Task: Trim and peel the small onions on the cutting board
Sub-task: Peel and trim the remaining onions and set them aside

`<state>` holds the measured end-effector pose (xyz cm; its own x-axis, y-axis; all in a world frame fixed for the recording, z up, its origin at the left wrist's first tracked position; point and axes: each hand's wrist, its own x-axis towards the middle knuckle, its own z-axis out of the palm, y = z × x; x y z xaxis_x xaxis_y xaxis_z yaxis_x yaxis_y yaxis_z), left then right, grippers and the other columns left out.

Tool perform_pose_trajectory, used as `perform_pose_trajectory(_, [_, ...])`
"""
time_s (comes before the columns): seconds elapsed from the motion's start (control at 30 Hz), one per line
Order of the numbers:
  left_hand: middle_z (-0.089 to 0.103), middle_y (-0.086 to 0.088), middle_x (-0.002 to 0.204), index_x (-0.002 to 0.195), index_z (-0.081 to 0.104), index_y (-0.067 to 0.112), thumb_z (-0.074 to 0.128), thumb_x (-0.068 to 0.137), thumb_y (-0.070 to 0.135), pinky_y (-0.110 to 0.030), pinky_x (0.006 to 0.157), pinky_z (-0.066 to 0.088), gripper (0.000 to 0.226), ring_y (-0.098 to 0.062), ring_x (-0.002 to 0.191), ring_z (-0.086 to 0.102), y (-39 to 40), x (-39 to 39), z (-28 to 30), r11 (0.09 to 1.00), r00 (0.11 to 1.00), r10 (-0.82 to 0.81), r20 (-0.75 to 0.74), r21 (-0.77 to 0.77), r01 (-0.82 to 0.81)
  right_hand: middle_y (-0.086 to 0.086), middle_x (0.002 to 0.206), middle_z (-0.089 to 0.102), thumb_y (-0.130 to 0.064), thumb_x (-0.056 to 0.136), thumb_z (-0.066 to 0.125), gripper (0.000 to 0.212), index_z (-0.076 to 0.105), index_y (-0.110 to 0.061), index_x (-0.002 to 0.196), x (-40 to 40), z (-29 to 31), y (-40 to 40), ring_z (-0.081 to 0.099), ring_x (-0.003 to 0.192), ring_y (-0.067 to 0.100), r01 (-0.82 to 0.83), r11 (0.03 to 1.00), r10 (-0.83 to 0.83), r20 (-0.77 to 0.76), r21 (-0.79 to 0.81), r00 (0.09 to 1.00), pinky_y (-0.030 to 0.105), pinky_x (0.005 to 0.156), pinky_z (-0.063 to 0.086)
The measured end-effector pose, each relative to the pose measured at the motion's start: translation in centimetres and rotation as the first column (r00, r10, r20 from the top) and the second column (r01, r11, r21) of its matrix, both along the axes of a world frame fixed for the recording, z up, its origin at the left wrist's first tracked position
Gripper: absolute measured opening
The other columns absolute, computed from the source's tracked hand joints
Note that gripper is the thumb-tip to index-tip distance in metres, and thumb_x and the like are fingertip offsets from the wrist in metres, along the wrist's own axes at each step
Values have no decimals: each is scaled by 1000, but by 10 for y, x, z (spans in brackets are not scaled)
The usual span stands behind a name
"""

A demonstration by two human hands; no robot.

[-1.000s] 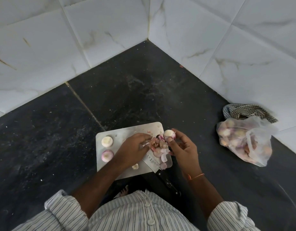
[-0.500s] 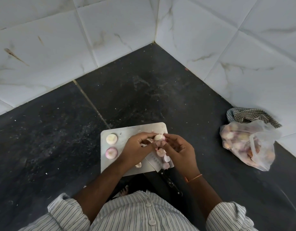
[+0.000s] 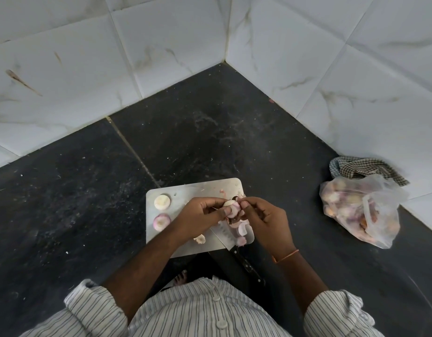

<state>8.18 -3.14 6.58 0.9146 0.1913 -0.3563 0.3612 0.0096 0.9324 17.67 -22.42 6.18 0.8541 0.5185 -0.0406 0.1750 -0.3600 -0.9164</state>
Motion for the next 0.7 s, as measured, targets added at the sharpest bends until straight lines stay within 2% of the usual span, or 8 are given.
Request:
perform_pose_trajectory(0.07, [82,6,117,127,79,23,72,103,33,-47,108,58,28,-17,115,76,0,-1,0,999,999,4,-31,-42,-6,-18,96,79,-18,106,65,21,76,-36,105,1,-2,2,76,89,7,47,998,-47,-10,-48,999,32,81,64])
perform_pose_trajectory(0.13, [82,3,118,128,79,23,70,104,34,-46,107,59,28,-19,117,75,0,-2,-1,994,999,19,-51,-109,-25,-18,91,77,-24,106,62,17,76,-33,104,6,-6,3,74,85,4,84,985,-77,48,-148,996,30,78,61])
perform_pose_trajectory(0.23, [82,-3,117,126,78,24,64,107,27,-38,93,60,24,-20,106,76,1,-3,-4,966,992,105,-68,-232,-118,-16,96,73,-28,104,61,15,76,-31,107,16,-14,4,68,88,7,49,924,5,140,-379,990,34,79,58])
perform_pose_trajectory(0.3, [80,-7,119,129,76,22,62,107,24,-30,85,59,26,-17,100,75,2,-3,-4,915,984,164,-76,-360,-180,-12,104,72,-25,101,63,19,75,-30,114,22,-18,5,67,92,11,25,897,36,129,-441,991,34,84,58])
perform_pose_trajectory(0.4, [78,-10,122,133,73,24,65,97,30,-28,84,61,37,-17,99,75,5,-4,-4,871,980,188,-58,-451,-194,-12,106,73,-13,94,69,31,74,-27,121,28,-16,6,67,93,9,21,904,24,100,-426,995,31,87,59])
perform_pose_trajectory(0.5, [77,-12,125,132,74,27,67,95,30,-32,88,60,38,-20,102,74,7,-6,-5,865,980,194,-39,-464,-189,-22,103,76,-1,92,67,38,73,-25,121,31,-15,6,72,95,1,-9,921,26,39,-390,999,28,89,62])
perform_pose_trajectory(0.63, [79,-3,109,132,72,22,62,104,13,-30,87,59,31,-20,99,72,6,-6,-6,878,977,213,3,-440,-190,-15,106,76,-10,93,71,32,75,-30,119,26,-8,7,70,96,0,1,936,13,39,-352,999,29,87,62])
perform_pose_trajectory(0.7, [81,-3,112,132,71,20,58,108,6,-27,87,62,31,-17,100,74,6,-6,-5,887,977,212,13,-423,-186,-15,114,73,-18,92,76,34,73,-31,124,18,1,7,70,98,4,-41,973,43,3,-228,999,25,83,60])
